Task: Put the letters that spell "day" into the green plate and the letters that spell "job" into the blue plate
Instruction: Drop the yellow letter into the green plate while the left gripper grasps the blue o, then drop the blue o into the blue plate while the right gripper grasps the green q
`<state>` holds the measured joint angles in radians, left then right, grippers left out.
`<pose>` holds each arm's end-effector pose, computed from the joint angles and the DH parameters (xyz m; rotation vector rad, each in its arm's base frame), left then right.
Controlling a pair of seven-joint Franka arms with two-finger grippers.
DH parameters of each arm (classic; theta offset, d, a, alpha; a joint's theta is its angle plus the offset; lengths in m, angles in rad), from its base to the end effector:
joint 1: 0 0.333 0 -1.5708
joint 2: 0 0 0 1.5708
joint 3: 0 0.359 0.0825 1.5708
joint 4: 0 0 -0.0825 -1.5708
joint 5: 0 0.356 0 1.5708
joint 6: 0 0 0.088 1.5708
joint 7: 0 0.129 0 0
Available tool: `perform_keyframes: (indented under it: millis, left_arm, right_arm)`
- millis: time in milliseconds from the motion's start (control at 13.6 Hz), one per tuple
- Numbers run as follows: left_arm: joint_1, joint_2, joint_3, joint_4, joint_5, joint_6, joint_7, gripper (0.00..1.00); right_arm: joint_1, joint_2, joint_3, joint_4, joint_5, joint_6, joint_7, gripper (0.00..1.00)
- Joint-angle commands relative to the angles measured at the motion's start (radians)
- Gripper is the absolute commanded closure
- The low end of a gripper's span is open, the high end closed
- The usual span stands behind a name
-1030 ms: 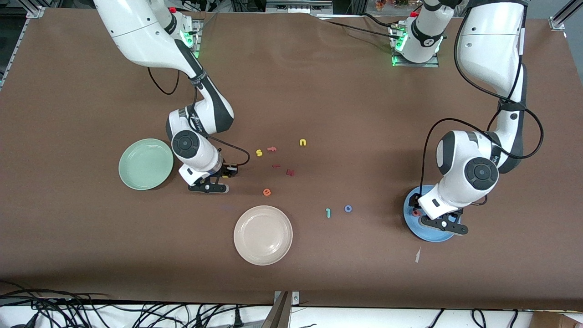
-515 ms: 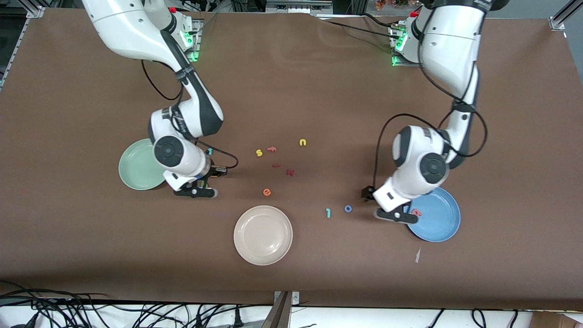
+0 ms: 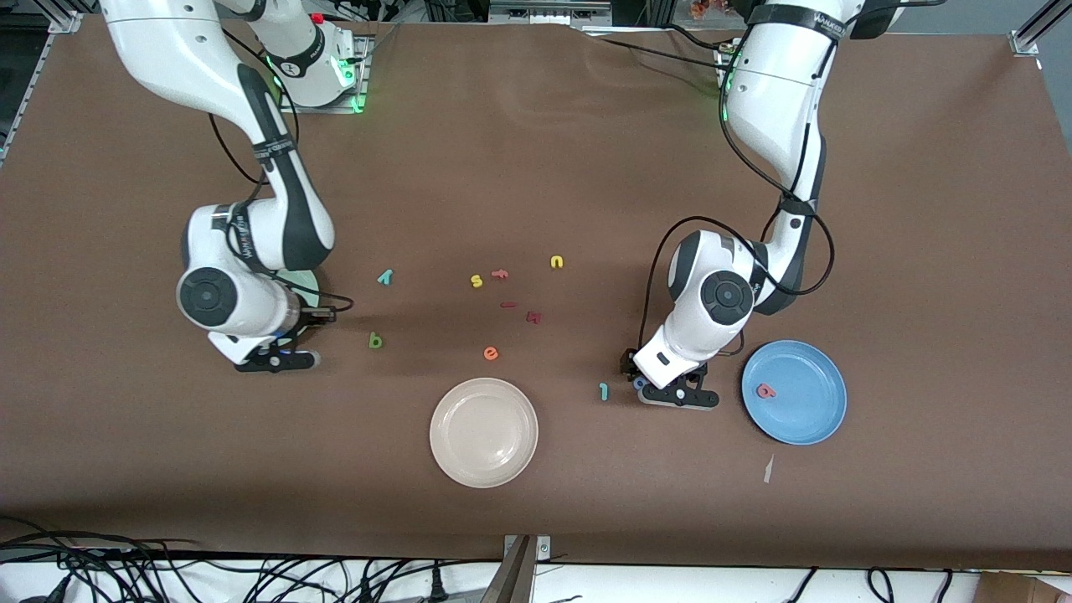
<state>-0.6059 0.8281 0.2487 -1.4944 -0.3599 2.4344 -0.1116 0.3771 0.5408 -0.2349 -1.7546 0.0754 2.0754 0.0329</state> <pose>0.6774 -0.3006 0.2268 3.0263 -0.1189 0.1882 0.6256 0.1102 0.2866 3.0454 0.1311 -0.3023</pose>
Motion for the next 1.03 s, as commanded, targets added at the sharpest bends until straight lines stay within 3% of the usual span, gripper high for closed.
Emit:
perform_keyframes:
  millis: [0,368,441,515,589,883,956]
  left_arm:
    - [-0.026,0.039,0.023,0.034,-0.028,0.005,-0.003,0.17]
    - [-0.043,0.068,0.024,0.036,-0.028,0.041,-0.005,0.21]
    - [-0.043,0.071,0.024,0.036,-0.028,0.052,-0.005,0.21]
    - [-0.043,0.077,0.024,0.036,-0.028,0.061,-0.002,0.22]
    - [-0.043,0.078,0.026,0.036,-0.028,0.066,-0.002,0.22]
    - [-0.043,0.080,0.032,0.036,-0.027,0.066,0.010,0.67]
    - [-0.043,0.082,0.032,0.036,-0.027,0.066,0.010,0.70]
  right_arm:
    - [0.005,-0.093,-0.044,-0.117,0.015,0.006,-0.092,0.96]
    - [0.005,-0.125,-0.078,-0.284,0.021,0.207,-0.206,0.92]
    - [0.005,-0.133,-0.083,-0.290,0.021,0.209,-0.224,0.73]
    - [0.005,-0.131,-0.084,-0.289,0.021,0.206,-0.226,0.01]
    - [0.005,-0.133,-0.084,-0.284,0.021,0.203,-0.226,0.00]
    - [0.012,-0.142,-0.073,-0.229,0.050,0.123,-0.173,0.00]
    - [0.020,-0.140,-0.069,-0.223,0.079,0.129,-0.153,0.00]
